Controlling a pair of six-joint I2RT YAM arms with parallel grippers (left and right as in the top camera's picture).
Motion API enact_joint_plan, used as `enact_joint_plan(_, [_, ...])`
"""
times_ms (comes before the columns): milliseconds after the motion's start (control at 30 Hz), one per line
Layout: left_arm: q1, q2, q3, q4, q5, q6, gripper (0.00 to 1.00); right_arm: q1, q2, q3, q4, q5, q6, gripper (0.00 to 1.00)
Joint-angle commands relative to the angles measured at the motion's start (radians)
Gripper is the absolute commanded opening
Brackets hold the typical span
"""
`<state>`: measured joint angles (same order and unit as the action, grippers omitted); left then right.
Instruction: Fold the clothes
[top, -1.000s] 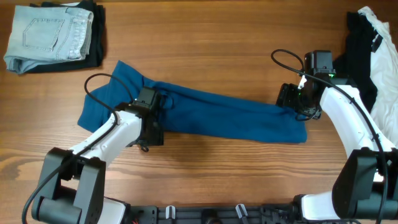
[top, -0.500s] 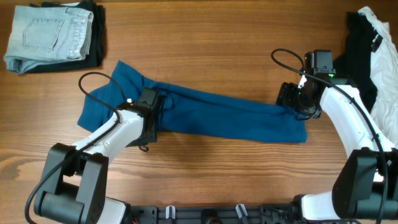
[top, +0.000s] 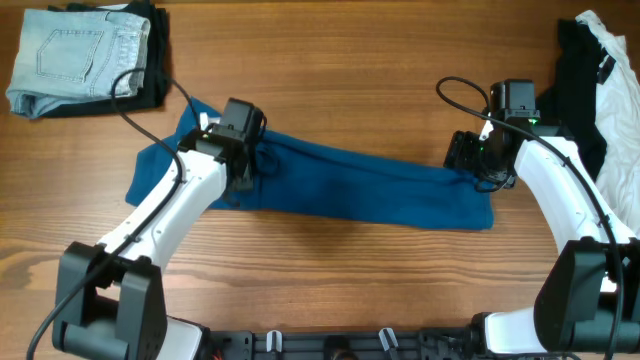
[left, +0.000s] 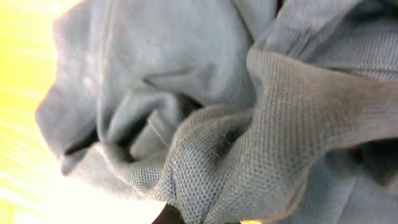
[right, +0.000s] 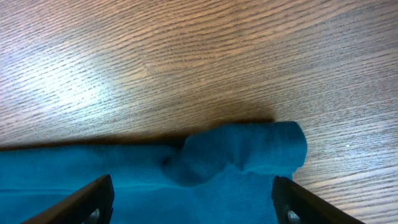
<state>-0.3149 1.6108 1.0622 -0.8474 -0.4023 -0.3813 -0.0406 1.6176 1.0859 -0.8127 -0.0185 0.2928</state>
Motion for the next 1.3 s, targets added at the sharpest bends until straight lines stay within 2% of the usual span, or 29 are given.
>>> enact_joint_plan(0, [0.012, -0.013, 0.010, 0.031, -0.075, 0.101, 0.04, -0.003, 0.013, 0.018, 0.005, -0.007, -0.005, 0.82])
enact_joint_plan(300, [0.174, -0.007, 0.000, 0.122, -0.076, 0.120, 0.04, -0.003, 0.013, 0.018, 0.006, -0.005, -0.005, 0.81])
enact_joint_plan(567, [0.233, 0.039, 0.000, 0.161, 0.105, 0.120, 0.06, -0.003, 0.013, 0.018, -0.006, -0.005, -0.005, 0.82])
enact_joint_plan(600, [0.233, 0.048, 0.000, 0.161, 0.112, 0.120, 0.14, -0.003, 0.013, 0.018, -0.012, -0.005, -0.004, 0.82])
enact_joint_plan(633, [0.233, 0.060, 0.000, 0.160, 0.115, 0.120, 0.39, -0.003, 0.013, 0.018, -0.021, -0.009, -0.001, 0.92])
enact_joint_plan(667, [0.233, 0.073, 0.000, 0.156, 0.115, 0.120, 0.78, -0.003, 0.013, 0.018, -0.039, -0.028, 0.002, 0.98])
enact_joint_plan(700, [0.233, 0.076, 0.000, 0.151, 0.115, 0.118, 1.00, -0.003, 0.013, 0.018, -0.051, -0.040, 0.003, 0.99])
enact_joint_plan(900, [0.233, 0.079, 0.000, 0.153, 0.119, 0.113, 1.00, -0.003, 0.013, 0.010, -0.105, -0.025, -0.005, 0.99])
enact_joint_plan(1267, [0.233, 0.079, 0.000, 0.164, 0.159, 0.105, 1.00, -0.061, 0.013, -0.189, 0.054, 0.071, 0.009, 0.94])
